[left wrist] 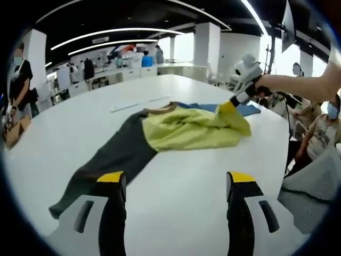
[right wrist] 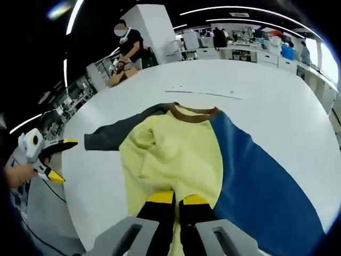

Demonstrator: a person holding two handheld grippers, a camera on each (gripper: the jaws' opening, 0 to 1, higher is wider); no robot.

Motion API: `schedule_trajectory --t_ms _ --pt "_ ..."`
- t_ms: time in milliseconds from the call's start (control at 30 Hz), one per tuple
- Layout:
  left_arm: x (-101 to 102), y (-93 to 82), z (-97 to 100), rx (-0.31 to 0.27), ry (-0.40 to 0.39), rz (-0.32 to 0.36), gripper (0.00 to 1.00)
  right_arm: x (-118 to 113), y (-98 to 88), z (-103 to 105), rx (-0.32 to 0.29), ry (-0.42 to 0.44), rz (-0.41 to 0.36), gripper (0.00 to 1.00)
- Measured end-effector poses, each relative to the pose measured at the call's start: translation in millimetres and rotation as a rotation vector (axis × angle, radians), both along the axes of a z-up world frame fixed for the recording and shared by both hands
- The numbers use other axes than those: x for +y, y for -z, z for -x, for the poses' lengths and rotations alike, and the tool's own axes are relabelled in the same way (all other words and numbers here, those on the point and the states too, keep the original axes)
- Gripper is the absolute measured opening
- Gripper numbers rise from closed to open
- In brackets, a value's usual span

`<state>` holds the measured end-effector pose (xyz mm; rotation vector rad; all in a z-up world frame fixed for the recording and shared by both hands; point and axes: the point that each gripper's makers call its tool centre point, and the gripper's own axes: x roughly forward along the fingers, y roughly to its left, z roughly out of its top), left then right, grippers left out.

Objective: Fold the garment on the visible template until the final outline fits inside the template.

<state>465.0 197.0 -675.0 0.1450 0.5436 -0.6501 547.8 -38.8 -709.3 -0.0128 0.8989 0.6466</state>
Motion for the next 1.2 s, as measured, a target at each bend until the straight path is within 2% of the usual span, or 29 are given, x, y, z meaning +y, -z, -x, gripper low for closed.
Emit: schedule_trajectory --t_ms 100,200,500,700,833,933,1033,1200 --pt "-1.9 1.1 0.6 0.004 0.001 0.002 0.73 -3.2 6.5 -2.5 -0.008 -0.009 0.04 0.0" --pt "-3.1 1.9 1.2 0.008 -0.002 0.004 0.71 -9.6 14.5 -5.8 -0.046 -0.052 0.131 0.0" --pt "-4.7 3.8 1.4 0.014 -0.009 0.008 0.69 -11.6 34.4 -8.0 -0.08 -0.112 0.227 0.0" --pt "-3.7 4.7 -0.1 0.019 -0.035 0.006 0.66 -11.8 35.4 -6.8 -0.11 -0.127 0.233 0.0" --pt "-3.8 5.2 -0.5 0.027 -0.045 0.004 0.65 -14.5 29.7 -10.7 -0.12 -0.089 0.193 0.0" --pt "-6.5 3.4 0.6 0.028 -0.047 0.009 0.65 -16.0 18.9 -12.7 -0.138 -0.058 0.152 0.11" --pt "-12.0 3.7 3.2 0.036 -0.048 0.014 0.65 -16.0 9.2 -5.9 -0.147 -0.047 0.117 0.23" --pt "-24.9 6.0 8.5 0.061 -0.052 0.029 0.67 -17.9 1.5 8.6 -0.148 -0.03 0.105 0.33"
